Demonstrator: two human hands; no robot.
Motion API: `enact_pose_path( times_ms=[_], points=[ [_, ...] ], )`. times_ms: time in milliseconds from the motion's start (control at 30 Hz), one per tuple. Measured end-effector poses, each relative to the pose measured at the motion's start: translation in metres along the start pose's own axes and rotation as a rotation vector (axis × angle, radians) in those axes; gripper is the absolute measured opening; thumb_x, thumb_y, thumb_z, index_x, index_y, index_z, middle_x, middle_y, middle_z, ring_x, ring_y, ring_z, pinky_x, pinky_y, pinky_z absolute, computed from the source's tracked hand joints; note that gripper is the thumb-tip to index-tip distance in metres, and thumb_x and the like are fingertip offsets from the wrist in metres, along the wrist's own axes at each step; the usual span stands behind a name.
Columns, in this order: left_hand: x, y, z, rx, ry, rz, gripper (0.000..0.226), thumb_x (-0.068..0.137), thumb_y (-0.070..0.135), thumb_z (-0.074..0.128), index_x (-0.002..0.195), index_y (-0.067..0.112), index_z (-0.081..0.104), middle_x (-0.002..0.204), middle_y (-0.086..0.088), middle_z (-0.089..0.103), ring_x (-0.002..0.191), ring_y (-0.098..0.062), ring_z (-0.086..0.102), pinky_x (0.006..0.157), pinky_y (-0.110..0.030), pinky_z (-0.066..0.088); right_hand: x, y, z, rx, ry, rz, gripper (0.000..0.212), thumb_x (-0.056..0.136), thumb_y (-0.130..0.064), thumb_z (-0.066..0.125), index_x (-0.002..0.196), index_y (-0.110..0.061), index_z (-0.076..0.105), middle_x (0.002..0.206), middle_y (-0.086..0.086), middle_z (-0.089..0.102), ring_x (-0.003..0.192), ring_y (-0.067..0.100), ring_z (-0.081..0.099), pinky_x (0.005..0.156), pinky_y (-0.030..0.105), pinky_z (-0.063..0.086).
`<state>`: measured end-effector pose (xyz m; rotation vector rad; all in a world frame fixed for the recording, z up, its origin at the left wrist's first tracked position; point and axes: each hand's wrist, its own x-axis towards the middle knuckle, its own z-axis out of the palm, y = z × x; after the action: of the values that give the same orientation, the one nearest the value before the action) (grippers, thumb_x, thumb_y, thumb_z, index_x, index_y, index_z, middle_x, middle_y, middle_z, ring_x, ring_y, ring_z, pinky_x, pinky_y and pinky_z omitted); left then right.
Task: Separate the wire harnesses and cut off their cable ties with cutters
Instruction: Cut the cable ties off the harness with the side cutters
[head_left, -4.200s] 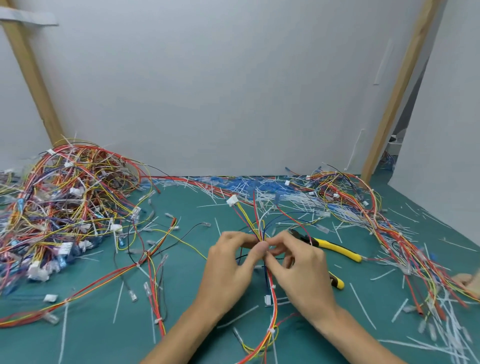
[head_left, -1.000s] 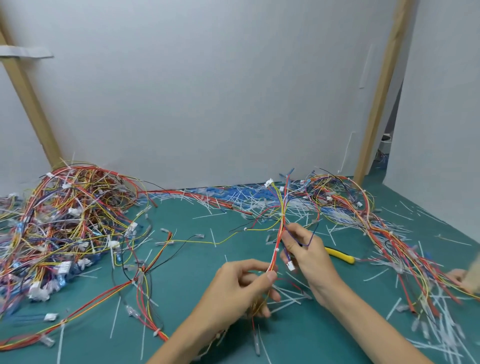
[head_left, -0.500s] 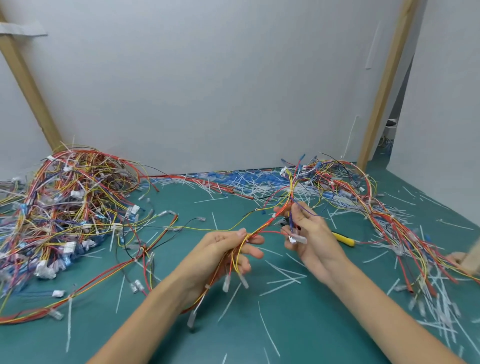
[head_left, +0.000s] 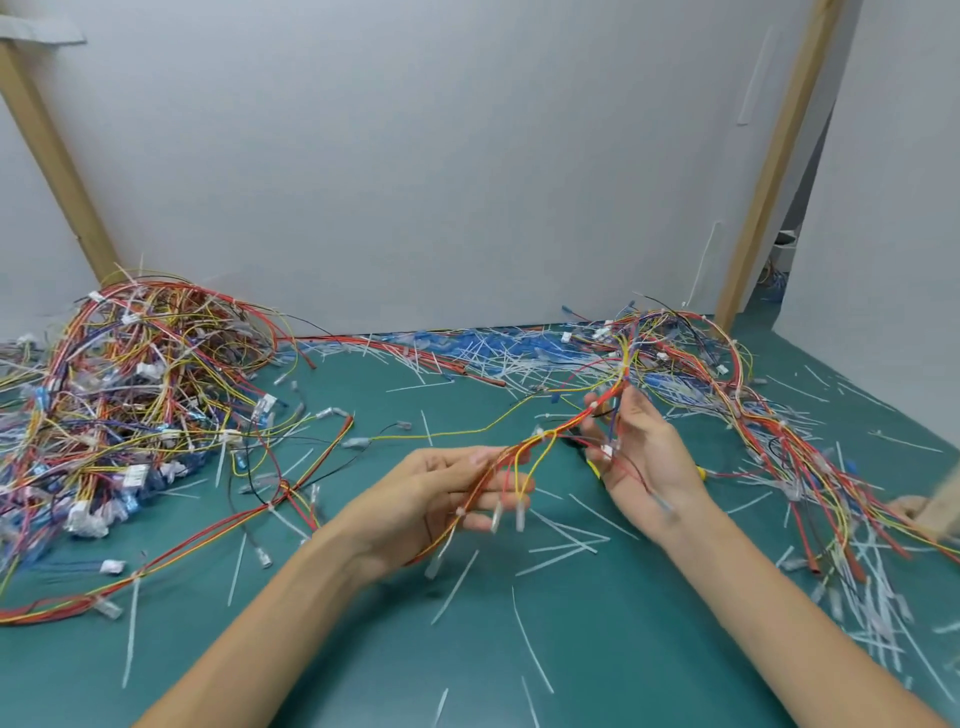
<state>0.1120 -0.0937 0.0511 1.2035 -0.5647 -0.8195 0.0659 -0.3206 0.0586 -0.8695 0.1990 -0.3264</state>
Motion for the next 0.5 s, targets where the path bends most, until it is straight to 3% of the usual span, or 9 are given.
enact_pose_path(
  times_ms=[67,200,400,500],
  points=[
    [-0.001,0.004,-0.007,0.018,0.011,-0.032,0.042,0.099,0.043,0.046,0.123,0.020,0.071,0.123,-0.012,0.070,0.104,-0.020,0.072,0.067,-0.019,0.055,0.004,-0.002,-0.005,0.029,0.045,-0.015,0.019,0.107,-0.023,0.043,0.093,-0.023,0.055,0.089,0.002,0.070,0.058,0.013,0.069,0.041,0.019,0.047],
    [-0.001,0.007,-0.024,-0.013,-0.002,-0.113,0.061,0.098,0.058,0.032,0.124,0.019,0.071,0.130,-0.014,0.066,0.104,-0.025,0.072,0.070,-0.026,0.059,0.011,-0.007,-0.015,0.070,0.157,-0.052,0.016,0.109,-0.025,0.036,0.098,-0.024,0.048,0.098,0.006,0.068,0.058,0.011,0.068,0.042,0.018,0.046],
    [0.003,0.004,-0.029,-0.041,-0.015,-0.150,0.074,0.097,0.063,0.025,0.124,0.011,0.070,0.129,-0.020,0.066,0.099,-0.028,0.073,0.069,-0.028,0.060,0.015,-0.009,-0.020,0.102,0.231,-0.079,0.019,0.109,-0.027,0.034,0.095,-0.027,0.047,0.099,0.008,0.069,0.055,0.010,0.065,0.043,0.017,0.043],
    [0.002,0.005,-0.029,-0.024,-0.022,-0.131,0.069,0.097,0.061,0.028,0.123,0.014,0.071,0.129,-0.018,0.066,0.093,-0.026,0.074,0.066,-0.027,0.059,0.015,-0.009,-0.020,0.094,0.229,-0.084,0.020,0.109,-0.028,0.035,0.095,-0.027,0.048,0.097,0.006,0.070,0.055,0.010,0.065,0.044,0.017,0.044]
  ],
)
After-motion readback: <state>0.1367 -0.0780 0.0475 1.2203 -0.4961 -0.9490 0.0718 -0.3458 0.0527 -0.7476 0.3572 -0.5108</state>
